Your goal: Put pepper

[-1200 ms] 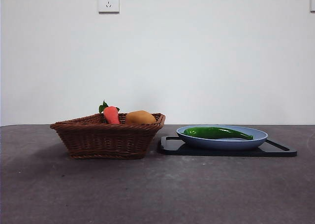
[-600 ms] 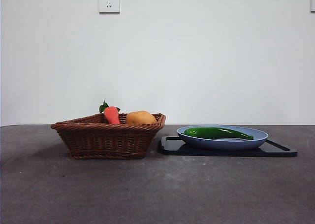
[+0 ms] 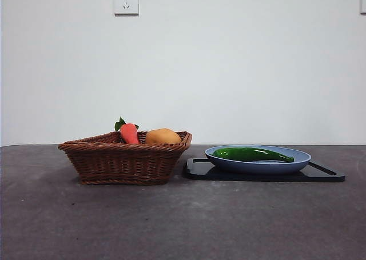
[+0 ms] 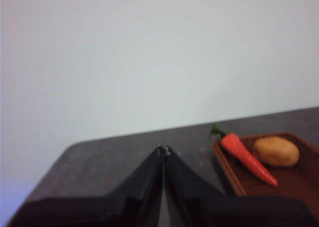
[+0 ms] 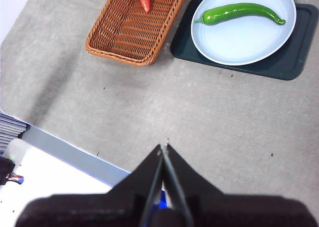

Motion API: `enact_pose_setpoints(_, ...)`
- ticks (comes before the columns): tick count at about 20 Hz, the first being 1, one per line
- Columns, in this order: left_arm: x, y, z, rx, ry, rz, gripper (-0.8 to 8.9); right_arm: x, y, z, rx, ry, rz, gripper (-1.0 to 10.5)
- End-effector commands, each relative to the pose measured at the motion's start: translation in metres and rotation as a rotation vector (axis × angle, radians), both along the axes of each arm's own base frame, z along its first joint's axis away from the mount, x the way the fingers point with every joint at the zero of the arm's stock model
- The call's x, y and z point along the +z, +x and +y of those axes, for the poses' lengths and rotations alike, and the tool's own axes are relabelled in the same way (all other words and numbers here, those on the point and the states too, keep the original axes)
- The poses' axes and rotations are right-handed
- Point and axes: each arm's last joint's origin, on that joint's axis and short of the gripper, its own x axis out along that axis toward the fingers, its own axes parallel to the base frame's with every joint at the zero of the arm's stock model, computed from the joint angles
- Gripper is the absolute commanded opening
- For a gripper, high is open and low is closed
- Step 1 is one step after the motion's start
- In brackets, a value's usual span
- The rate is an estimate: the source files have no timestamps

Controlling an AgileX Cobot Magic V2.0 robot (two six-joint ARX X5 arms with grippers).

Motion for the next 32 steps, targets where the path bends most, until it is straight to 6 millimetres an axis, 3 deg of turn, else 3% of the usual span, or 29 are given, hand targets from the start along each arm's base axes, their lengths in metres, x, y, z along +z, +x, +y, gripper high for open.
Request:
enact_pose_setpoints(1, -0.017, 0.000, 0.001, 0.003, -0.040, 0.010, 0.08, 0.003, -0.001, 0.000, -0.001, 0.000, 0.005, 0.1)
enact_pose_setpoints(7, -0.055, 0.003, 0.001, 0.000, -0.079, 0.068, 0.08, 0.003, -0.001, 0.000, -0.001, 0.000, 0.005, 0.1)
enact_pose_setpoints(13, -0.071, 0.002, 0.001, 0.001, -0.107, 0.150, 0.08, 0.003, -0.001, 0.000, 0.000, 0.000, 0.005, 0.1)
enact_pose_setpoints(17, -0.085, 0.001, 0.000, 0.002, -0.136, 0.295, 0.08, 0.003, -0.001, 0.000, -0.001, 0.000, 0.005, 0.1)
enact_pose_setpoints(32, -0.082, 0.001, 0.000, 0.002, -0.142, 0.267, 0.08, 0.003, -0.001, 0.000, -0.001, 0.000, 0.005, 0.1)
